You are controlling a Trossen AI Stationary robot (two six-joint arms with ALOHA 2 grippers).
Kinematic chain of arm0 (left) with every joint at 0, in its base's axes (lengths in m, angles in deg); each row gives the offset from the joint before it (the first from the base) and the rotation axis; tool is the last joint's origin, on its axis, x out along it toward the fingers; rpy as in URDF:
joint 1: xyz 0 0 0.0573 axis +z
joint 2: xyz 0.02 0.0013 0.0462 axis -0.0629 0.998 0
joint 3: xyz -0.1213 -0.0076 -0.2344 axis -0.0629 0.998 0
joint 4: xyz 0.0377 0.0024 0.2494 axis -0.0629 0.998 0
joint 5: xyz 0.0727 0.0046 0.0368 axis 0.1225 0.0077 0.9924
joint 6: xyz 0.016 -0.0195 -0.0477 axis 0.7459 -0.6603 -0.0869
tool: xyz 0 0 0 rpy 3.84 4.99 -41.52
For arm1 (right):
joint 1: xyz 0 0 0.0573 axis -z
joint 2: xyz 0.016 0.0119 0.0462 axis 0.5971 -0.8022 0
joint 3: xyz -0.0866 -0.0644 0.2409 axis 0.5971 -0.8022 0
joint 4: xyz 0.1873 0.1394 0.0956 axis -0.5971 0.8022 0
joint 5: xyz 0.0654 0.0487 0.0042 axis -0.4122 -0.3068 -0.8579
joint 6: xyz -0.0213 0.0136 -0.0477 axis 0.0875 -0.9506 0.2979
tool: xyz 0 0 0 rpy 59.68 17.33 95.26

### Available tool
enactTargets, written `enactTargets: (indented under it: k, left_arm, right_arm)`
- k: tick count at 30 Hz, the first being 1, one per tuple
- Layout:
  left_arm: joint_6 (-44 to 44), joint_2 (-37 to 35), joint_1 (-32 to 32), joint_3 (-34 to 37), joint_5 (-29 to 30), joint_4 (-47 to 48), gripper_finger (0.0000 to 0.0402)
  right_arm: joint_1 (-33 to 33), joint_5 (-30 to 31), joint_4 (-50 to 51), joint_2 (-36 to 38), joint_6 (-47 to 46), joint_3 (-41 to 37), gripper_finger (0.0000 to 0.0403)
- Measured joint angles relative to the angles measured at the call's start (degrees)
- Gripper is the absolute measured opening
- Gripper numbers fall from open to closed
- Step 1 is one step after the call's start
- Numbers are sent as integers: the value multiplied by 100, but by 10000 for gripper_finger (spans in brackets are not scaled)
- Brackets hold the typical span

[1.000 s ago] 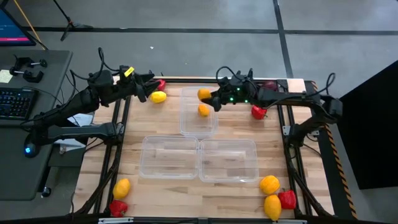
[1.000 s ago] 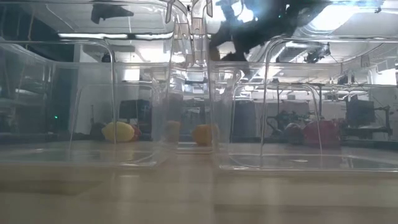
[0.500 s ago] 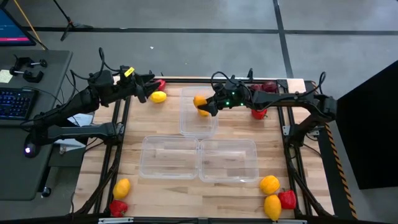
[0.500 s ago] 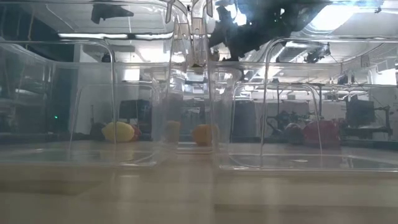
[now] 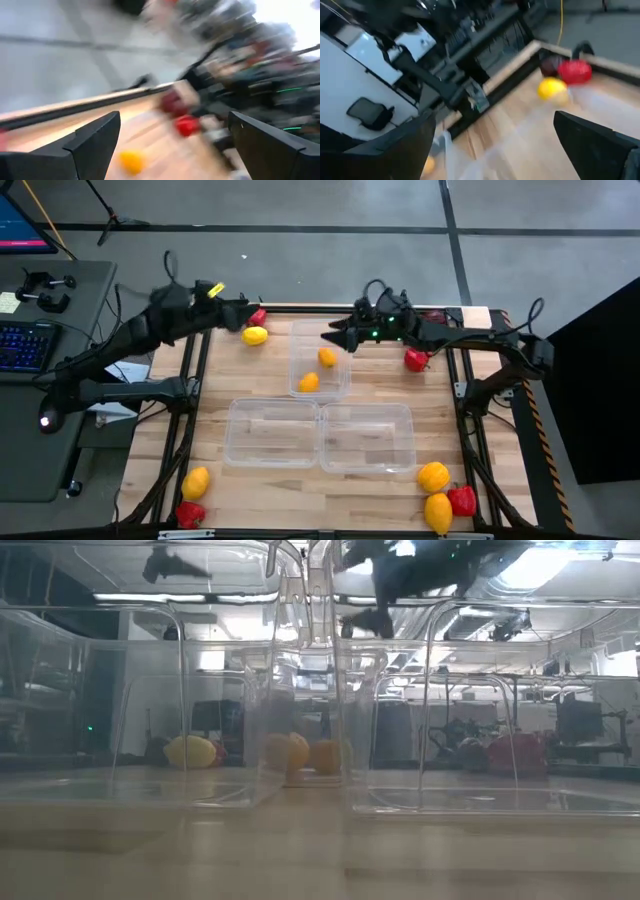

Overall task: Sort produce into baskets
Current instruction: Put the red apple into the bottom left transparent bin

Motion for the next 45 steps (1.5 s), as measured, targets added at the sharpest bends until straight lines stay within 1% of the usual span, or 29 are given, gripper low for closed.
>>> enactTargets:
  k: [3,5,7,9,14,16,18,21,27,33,38,45]
  left_arm:
    - [229,742,477,-953,210,1762,355]
    - [564,1284,847,-1364,358,2848,355]
    - [818,1807,1238,-1484,492,3463,355]
    - [849,2311,1524,-1420,525,3771,355]
    - [836,3347,2027,-1110,765,3632,355]
    - [735,3660,2146,-1043,913,3300,355]
    - [736,3892,2283,-954,1053,2968,355]
    - [754,4248,2454,-874,1092,2575,355]
    - [959,4842,2801,-869,1323,2488,355]
    - [811,5092,2999,-869,1282,2383,355]
    - [711,5438,3208,-871,691,2389,355]
    - [809,5771,3261,-869,753,2292,355]
  right_arm:
    - [122,12,-80,135,33,0,392]
    - [201,14,-63,174,36,0,392]
    - [278,25,-53,196,38,0,392]
    - [331,36,-29,196,33,0,392]
    - [363,31,-11,197,48,0,392]
    - [361,32,-9,197,51,0,392]
    - [348,31,-4,197,51,0,392]
    - [348,30,62,196,51,0,392]
    - [346,29,228,196,49,0,392]
    - [346,32,273,196,51,0,392]
    - [346,54,276,196,56,0,392]
    - [346,57,358,196,97,0,392]
